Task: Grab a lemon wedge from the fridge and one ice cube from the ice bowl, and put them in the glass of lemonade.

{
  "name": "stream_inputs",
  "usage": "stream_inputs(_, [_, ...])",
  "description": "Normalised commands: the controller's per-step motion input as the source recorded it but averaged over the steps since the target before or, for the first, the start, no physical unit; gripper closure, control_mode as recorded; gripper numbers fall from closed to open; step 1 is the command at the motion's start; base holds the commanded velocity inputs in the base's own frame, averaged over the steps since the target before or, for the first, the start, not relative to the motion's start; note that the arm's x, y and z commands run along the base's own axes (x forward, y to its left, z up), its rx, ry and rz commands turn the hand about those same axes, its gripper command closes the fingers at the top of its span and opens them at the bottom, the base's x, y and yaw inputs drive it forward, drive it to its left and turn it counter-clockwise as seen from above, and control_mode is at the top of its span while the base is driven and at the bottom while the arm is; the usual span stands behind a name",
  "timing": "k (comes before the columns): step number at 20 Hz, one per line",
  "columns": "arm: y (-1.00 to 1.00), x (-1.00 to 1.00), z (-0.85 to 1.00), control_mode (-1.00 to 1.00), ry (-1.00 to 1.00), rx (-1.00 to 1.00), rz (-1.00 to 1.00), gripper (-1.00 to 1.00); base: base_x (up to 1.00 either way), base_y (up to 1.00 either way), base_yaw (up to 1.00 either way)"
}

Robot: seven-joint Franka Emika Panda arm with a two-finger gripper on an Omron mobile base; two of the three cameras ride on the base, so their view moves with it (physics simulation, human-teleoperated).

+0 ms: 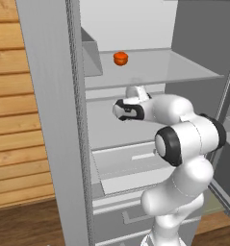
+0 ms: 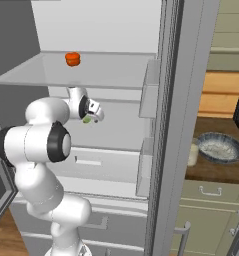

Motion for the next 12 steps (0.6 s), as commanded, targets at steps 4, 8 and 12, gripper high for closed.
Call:
stream_inputs(4, [0.00,0.00,-0.48,-1.00,0.12,0.00,0.00,-1.00,0.00,0.00,0.00])
stream_inputs(8, [0.00,-0.02,0.00,-1.00,0.00,0.00,0.00,-1.00,0.00,0.00,0.00])
stream_inputs(12, [0.00,-0.16,0.00,-1.00,0.00,0.00,0.00,-1.00,0.00,0.00,0.00])
